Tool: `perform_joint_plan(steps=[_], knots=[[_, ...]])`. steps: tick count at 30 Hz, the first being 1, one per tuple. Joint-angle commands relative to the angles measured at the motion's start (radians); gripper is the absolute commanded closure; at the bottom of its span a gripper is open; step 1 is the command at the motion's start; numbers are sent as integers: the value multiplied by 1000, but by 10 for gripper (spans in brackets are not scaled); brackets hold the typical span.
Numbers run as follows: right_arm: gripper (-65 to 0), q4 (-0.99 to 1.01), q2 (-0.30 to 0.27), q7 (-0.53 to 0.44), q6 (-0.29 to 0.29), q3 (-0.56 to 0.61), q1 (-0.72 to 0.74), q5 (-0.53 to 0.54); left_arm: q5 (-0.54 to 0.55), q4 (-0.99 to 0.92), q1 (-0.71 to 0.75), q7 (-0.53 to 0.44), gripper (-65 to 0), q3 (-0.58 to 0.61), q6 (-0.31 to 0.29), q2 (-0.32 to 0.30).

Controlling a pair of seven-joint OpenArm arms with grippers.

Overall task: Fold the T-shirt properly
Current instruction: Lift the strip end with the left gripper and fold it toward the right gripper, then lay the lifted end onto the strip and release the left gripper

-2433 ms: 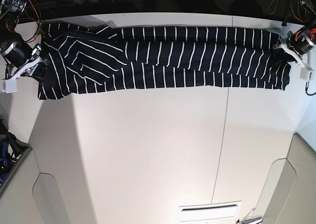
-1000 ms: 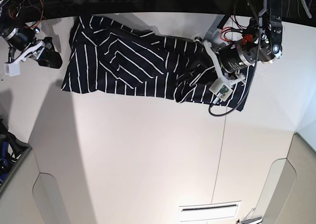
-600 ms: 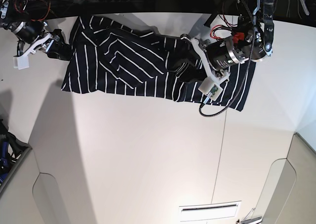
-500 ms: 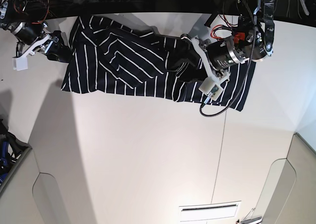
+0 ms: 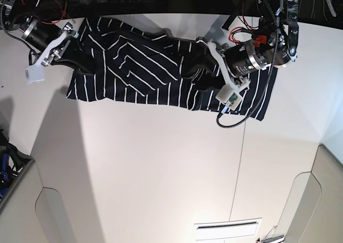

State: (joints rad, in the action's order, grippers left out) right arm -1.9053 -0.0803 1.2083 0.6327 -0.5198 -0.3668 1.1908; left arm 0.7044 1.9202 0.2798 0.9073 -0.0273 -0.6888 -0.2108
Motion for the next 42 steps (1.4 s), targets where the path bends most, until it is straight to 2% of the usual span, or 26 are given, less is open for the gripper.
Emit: perform_joint_plan(steps=[1, 4, 8, 11, 14, 18, 25, 33, 36, 42], knots=[[0, -23, -3, -15, 7, 36, -3, 22, 6, 18, -8, -33, -350, -3, -7, -3], [0, -23, -3, -23, 7, 161, -2, -15, -26, 18, -8, -45, -350, -5, -6, -3], [0, -18, -3, -114, -1, 290, -2, -222, -33, 18, -9, -45, -350, -7, -6, -3], [0, -17, -3, -202, -8, 305, -2, -351, -31, 18, -11, -43, -350, -7, -6, -3], [0, -13, -14, -217, -9, 303, -3, -391, -27, 18, -10, -43, -350, -7, -3, -3], [0, 51, -38, -229, -8, 303, 0, -391, -5, 18, -11, -43, -350, -7, -3, -3], [0, 246, -42, -229, -8, 303, 40, -389, -5, 18, -11, -35, -350, -7, -3, -3], [0, 184, -41, -180, -8, 284, 39, -194, 23, 67, -10, -3, -350, -82, -4, -3], [0, 123, -39, -132, -8, 234, 39, -103, 63, 100, 7, 33, -350, -145, -4, -9], [0, 55, -37, -112, -7, 19, 39, -111, 113, 113, 69, 32, -350, -251, -9, -8]])
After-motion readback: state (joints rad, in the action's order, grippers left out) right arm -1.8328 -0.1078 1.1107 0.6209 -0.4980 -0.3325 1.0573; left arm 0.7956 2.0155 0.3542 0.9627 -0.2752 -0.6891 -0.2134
